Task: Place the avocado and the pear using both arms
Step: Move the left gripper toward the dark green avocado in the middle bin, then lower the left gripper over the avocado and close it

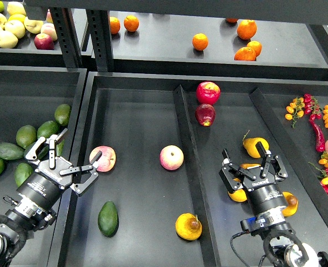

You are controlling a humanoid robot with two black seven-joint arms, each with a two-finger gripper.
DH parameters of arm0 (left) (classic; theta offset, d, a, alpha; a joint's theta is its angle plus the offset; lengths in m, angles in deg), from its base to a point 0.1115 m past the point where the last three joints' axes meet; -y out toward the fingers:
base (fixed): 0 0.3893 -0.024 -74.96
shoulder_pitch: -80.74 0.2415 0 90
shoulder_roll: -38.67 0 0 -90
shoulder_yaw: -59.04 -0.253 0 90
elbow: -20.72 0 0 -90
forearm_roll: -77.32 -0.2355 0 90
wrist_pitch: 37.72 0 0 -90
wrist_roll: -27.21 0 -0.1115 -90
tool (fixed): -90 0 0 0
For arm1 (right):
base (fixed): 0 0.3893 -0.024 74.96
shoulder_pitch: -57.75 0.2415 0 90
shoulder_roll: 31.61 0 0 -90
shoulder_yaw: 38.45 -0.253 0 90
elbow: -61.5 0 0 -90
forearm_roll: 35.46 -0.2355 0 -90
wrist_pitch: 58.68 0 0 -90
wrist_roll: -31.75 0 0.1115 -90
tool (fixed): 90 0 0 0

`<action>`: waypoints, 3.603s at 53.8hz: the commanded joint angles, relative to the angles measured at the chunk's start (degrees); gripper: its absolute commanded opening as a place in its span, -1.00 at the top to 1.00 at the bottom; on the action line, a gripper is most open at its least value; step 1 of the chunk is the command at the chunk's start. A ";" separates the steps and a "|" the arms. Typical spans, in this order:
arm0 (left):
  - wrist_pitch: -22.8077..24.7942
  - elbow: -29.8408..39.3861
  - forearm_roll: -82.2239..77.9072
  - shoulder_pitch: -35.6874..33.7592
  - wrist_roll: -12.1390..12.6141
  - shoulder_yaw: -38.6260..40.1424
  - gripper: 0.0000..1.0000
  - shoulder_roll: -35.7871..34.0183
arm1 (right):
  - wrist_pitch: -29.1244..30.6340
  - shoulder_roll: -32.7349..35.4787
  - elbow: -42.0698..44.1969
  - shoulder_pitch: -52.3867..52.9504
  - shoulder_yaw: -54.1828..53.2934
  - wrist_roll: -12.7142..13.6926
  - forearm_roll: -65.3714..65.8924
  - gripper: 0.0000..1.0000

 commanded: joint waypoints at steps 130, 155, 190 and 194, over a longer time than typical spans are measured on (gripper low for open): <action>2.23 -2.15 -26.41 -51.70 3.93 -61.20 -0.99 -32.78 | -16.78 0.00 -0.12 10.75 0.17 0.11 0.48 -0.99; 2.23 -5.58 -35.47 -71.57 3.93 -92.15 -0.99 -30.06 | -21.62 0.00 3.75 18.84 -0.09 0.11 0.48 -0.99; 2.23 -25.62 -35.82 -77.12 3.93 -108.33 -0.99 -7.47 | -21.62 0.00 4.71 20.69 -1.50 0.11 0.48 -0.99; 2.23 -25.97 -35.82 -76.59 3.93 -108.33 -0.99 -7.73 | -21.62 0.00 4.71 20.69 -1.41 0.11 0.30 -0.99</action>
